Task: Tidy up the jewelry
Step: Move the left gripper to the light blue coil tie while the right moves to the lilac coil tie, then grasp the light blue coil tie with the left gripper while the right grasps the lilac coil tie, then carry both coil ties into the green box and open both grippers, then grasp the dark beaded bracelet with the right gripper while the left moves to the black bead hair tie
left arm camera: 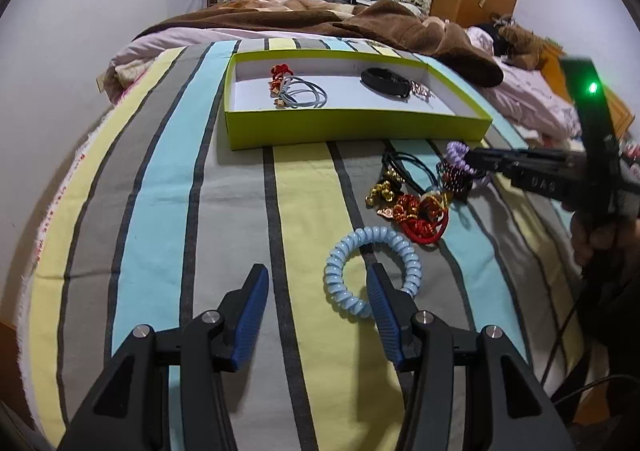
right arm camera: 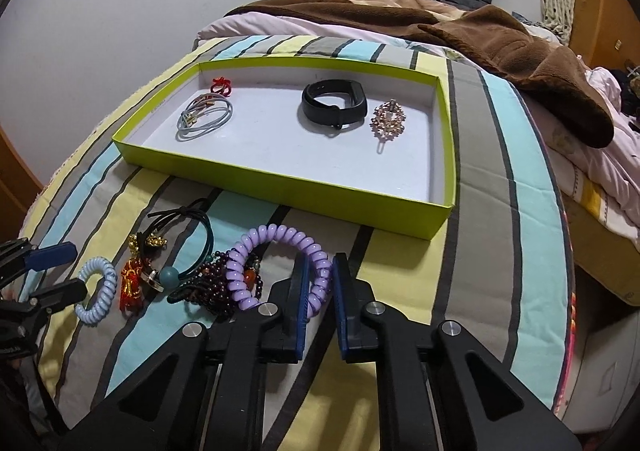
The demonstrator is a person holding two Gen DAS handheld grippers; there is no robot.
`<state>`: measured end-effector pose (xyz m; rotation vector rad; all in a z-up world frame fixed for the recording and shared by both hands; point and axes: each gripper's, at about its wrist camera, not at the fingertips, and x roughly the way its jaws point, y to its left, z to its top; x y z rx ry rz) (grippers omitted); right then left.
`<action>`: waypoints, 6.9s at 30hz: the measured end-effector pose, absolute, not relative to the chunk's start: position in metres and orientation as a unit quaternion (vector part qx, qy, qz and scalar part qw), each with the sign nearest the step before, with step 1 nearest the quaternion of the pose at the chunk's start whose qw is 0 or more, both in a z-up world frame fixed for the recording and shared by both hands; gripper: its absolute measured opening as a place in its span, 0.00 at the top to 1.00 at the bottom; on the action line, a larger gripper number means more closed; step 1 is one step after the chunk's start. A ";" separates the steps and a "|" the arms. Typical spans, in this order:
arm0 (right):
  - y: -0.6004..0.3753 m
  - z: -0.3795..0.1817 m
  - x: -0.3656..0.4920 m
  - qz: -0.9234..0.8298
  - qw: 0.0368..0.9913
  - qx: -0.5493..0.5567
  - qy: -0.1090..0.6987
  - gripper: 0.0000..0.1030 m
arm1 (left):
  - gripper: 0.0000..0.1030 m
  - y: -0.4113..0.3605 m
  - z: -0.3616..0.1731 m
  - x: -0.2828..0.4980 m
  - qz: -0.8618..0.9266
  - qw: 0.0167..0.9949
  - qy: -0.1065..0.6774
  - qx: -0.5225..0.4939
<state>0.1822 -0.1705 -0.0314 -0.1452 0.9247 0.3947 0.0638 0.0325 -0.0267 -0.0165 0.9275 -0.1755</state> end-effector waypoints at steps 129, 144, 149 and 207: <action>-0.179 -0.020 0.269 0.159 0.882 -0.060 0.440 0.85 | 0.77 0.015 -0.020 0.269 -0.099 0.885 0.448 -0.070; -0.182 -0.010 0.261 0.163 0.891 -0.041 0.422 0.64 | 0.66 0.020 0.000 0.247 -0.104 0.900 0.416 -0.078; -0.184 -0.002 0.250 0.166 0.896 -0.031 0.411 0.63 | 0.66 0.024 0.012 0.230 -0.108 0.906 0.401 -0.079; -0.136 -0.035 0.157 0.205 0.877 -0.052 0.431 0.71 | 0.57 0.068 0.002 0.068 -0.092 0.915 0.369 -0.139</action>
